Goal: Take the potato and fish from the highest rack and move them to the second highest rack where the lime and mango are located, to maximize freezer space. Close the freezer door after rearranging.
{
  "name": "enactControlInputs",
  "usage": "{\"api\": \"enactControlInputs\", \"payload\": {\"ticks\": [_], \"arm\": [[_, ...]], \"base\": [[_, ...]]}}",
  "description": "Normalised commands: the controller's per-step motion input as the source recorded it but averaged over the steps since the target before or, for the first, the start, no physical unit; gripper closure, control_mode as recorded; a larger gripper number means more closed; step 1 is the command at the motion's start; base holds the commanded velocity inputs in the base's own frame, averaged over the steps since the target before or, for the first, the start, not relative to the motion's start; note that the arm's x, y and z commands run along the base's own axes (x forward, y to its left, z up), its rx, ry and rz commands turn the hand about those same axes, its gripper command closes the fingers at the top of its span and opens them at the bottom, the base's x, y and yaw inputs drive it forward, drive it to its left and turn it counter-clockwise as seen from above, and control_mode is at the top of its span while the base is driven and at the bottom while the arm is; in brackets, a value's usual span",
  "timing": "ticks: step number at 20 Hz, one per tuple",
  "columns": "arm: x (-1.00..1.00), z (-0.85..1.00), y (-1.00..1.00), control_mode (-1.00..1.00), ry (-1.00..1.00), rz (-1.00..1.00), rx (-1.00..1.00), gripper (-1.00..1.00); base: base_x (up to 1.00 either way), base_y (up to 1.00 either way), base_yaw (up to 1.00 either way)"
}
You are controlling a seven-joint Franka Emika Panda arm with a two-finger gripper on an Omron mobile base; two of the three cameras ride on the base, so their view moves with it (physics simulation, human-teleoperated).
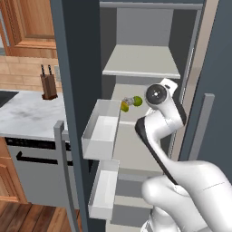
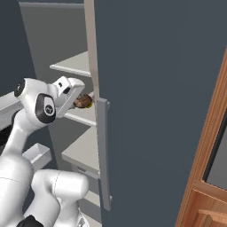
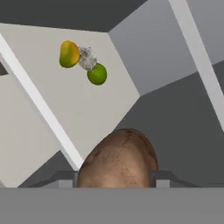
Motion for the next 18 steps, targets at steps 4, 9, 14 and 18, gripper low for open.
{"api": "enactControlInputs", "payload": {"ticks": [4,9,14,18], "arm": [[0.44,-0.38,0.00,-1.00,0.00,0.00,0.00,1.00],[0.56,-0.36,0.00,-1.00,0.00,0.00,0.00,1.00],[0.62,-0.31,0.00,-1.00,0.01,0.00,0.00,1.00],[0.67,-0.32,0.00,-1.00,0.10,0.00,0.00,1.00]], "base": [[0.00,0.00,0.00],[0.00,0.00,0.00],[0.00,0.00,0.00],[0.00,0.00,0.00]]}}
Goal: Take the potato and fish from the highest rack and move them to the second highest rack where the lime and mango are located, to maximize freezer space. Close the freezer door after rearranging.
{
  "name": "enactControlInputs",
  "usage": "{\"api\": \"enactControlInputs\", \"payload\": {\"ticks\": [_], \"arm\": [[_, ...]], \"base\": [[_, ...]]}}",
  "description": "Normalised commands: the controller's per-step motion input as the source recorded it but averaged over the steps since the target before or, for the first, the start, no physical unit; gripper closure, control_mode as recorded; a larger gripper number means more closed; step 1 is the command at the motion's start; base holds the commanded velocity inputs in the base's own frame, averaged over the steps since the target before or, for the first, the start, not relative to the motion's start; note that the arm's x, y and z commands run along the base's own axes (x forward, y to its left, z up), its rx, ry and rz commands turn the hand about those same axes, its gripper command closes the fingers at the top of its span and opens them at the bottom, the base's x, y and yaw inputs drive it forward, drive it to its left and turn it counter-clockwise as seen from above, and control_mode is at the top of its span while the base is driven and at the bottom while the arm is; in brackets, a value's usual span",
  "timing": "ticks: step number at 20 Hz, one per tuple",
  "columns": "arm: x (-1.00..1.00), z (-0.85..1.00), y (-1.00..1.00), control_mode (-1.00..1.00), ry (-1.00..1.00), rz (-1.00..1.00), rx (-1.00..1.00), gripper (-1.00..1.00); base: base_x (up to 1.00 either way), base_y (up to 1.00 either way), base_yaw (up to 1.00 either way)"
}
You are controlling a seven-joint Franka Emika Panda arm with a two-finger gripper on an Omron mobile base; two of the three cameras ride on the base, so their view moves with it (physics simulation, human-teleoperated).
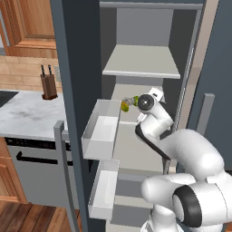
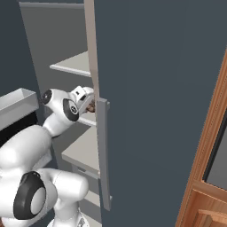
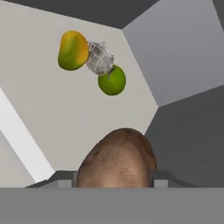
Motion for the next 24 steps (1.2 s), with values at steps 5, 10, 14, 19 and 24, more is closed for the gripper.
{"api": "enactControlInputs", "payload": {"ticks": [5,10,14,19,24], "arm": [[0.60,-0.31,0.00,-1.00,0.04,0.00,0.00,1.00],[0.52,-0.37,0.00,-1.00,0.00,0.00,0.00,1.00],[0.46,-0.31,0.00,-1.00,0.03,0.00,0.00,1.00],[0.45,-0.31,0.00,-1.00,0.02,0.00,0.00,-1.00],[0.28,-0.34,0.00,-1.00,0.08,0.00,-0.01,-1.00]], "base": [[0.00,0.00,0.00],[0.00,0.00,0.00],[0.00,0.00,0.00],[0.00,0.00,0.00],[0.00,0.00,0.00]]}}
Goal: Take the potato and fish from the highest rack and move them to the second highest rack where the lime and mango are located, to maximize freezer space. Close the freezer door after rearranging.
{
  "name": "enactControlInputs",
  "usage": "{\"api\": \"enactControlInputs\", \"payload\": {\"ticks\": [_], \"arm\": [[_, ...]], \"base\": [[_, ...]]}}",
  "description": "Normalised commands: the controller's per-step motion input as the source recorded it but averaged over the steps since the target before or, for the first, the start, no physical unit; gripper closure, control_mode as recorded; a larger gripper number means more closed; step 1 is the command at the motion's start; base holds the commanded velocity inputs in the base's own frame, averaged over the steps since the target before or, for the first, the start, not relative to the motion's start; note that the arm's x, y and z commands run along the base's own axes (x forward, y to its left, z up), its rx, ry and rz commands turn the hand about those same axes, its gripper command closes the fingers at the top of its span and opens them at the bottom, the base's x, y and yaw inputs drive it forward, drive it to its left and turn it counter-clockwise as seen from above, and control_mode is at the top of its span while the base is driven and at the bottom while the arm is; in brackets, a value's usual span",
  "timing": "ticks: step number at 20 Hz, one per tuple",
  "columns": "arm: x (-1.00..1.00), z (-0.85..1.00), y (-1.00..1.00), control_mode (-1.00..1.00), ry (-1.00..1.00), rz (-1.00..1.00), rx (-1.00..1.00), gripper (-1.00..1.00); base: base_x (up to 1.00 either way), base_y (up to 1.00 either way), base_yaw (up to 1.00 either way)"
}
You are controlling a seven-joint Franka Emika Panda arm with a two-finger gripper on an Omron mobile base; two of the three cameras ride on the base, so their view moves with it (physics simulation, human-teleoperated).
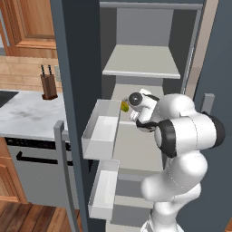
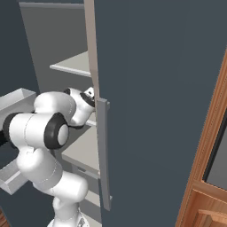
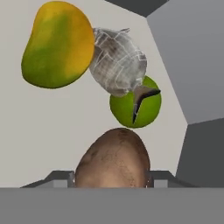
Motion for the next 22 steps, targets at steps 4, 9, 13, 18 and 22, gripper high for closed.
{"api": "enactControlInputs", "payload": {"ticks": [4,9,13,18,22], "arm": [[-0.08,-0.22,0.00,-1.00,0.01,0.00,0.00,-1.00],[-0.49,-0.03,0.00,-1.00,-0.06,0.00,0.00,-1.00],[-0.77,0.03,0.00,-1.00,-0.05,-0.01,0.10,-1.00],[-0.98,0.27,0.00,-1.00,-0.02,-0.03,0.30,-1.00],[-0.99,0.51,0.00,-1.00,0.00,-0.01,0.41,-1.00]], "base": [[0.00,0.00,0.00],[0.00,0.00,0.00],[0.00,0.00,0.00],[0.00,0.00,0.00],[0.00,0.00,0.00]]}}
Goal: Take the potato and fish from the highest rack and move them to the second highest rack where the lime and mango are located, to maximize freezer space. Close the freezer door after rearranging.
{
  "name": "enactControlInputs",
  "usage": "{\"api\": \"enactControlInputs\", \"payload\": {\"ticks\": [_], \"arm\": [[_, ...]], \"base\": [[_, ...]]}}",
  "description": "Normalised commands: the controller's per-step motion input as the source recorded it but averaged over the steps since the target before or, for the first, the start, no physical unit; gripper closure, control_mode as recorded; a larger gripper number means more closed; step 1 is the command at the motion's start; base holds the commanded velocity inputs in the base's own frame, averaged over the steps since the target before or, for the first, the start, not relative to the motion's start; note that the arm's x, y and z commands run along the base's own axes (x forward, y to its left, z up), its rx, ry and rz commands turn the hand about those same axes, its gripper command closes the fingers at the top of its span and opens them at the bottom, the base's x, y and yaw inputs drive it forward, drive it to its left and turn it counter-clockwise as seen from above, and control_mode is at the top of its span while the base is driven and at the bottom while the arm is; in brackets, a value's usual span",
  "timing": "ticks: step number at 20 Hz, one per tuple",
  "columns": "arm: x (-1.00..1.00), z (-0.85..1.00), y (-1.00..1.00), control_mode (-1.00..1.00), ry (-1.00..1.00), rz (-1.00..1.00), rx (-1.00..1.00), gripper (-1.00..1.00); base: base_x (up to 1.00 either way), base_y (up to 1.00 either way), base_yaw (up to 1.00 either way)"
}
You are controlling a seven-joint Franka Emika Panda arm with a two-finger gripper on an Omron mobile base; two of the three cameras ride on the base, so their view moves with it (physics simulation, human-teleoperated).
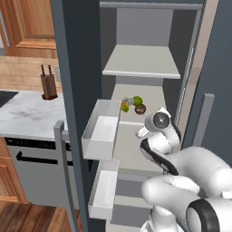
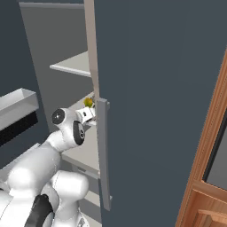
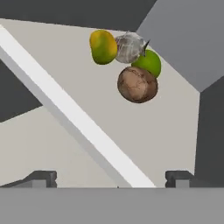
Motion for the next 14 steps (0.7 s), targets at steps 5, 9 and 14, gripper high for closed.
{"api": "enactControlInputs", "payload": {"ticks": [5,9,14], "arm": [[-0.99,0.56,0.00,-1.00,0.00,-0.03,0.35,-1.00],[-0.99,0.59,0.02,-1.00,0.00,-0.09,0.27,-1.00],[-1.00,0.46,0.02,-1.00,-0.06,-0.10,0.18,-1.00]], "base": [[0.00,0.00,0.00],[0.00,0.00,0.00],[0.00,0.00,0.00]]}}
